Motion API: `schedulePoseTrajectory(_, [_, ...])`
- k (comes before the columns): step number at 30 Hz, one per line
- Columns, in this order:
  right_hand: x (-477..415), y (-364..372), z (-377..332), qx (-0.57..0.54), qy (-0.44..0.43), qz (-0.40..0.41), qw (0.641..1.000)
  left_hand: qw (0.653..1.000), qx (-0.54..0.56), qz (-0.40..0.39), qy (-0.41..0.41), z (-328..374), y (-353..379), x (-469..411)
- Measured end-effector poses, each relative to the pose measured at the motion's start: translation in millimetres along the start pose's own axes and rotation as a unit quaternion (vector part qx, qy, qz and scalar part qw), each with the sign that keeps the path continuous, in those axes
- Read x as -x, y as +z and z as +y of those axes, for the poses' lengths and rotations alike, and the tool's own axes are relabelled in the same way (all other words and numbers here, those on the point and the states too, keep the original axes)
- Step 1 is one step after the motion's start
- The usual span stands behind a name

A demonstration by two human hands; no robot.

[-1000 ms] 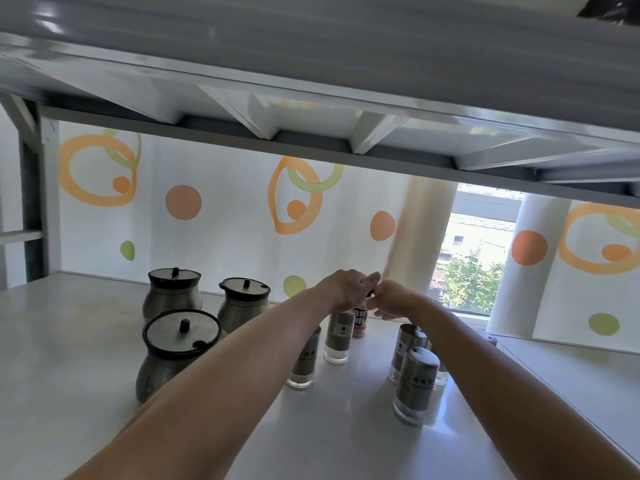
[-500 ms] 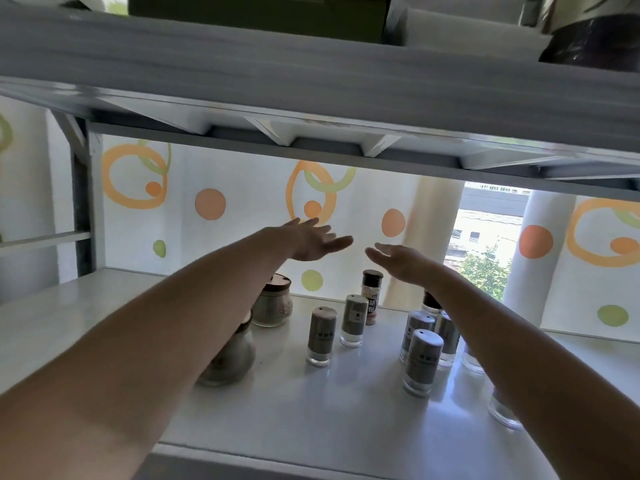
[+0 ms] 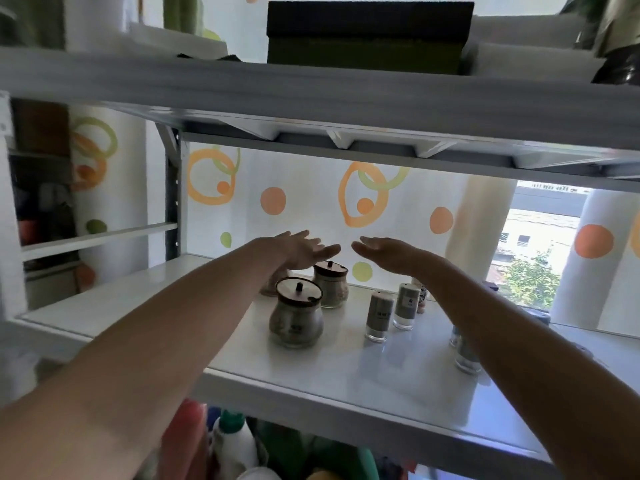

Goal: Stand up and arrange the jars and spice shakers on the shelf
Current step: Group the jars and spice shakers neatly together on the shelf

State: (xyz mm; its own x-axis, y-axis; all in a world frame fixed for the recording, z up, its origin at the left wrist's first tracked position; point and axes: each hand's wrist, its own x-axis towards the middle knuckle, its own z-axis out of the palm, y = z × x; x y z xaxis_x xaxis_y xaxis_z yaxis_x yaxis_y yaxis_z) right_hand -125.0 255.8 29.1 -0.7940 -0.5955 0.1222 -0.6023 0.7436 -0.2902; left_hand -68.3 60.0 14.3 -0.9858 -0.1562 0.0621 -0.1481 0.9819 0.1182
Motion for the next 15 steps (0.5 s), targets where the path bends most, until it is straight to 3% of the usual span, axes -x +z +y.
schedulePoseTrajectory(5, [-2,27,-35,-0.051,-0.045,-0.044,0.997,0.998,0.002,-0.032,0.048,-17,15,19])
schedulePoseTrajectory(8, [-3,37,-46,-0.019,-0.057,-0.084,0.995,0.98,0.188,-0.055,0.031,-30,26,32])
schedulePoseTrajectory(12, [-4,46,-58,-0.05,-0.088,-0.093,0.991,0.902,0.432,0.002,0.022,-41,48,34])
schedulePoseTrajectory(15, [-3,54,-64,-0.074,-0.109,-0.069,0.989,0.801,0.598,0.033,0.022,-48,73,25])
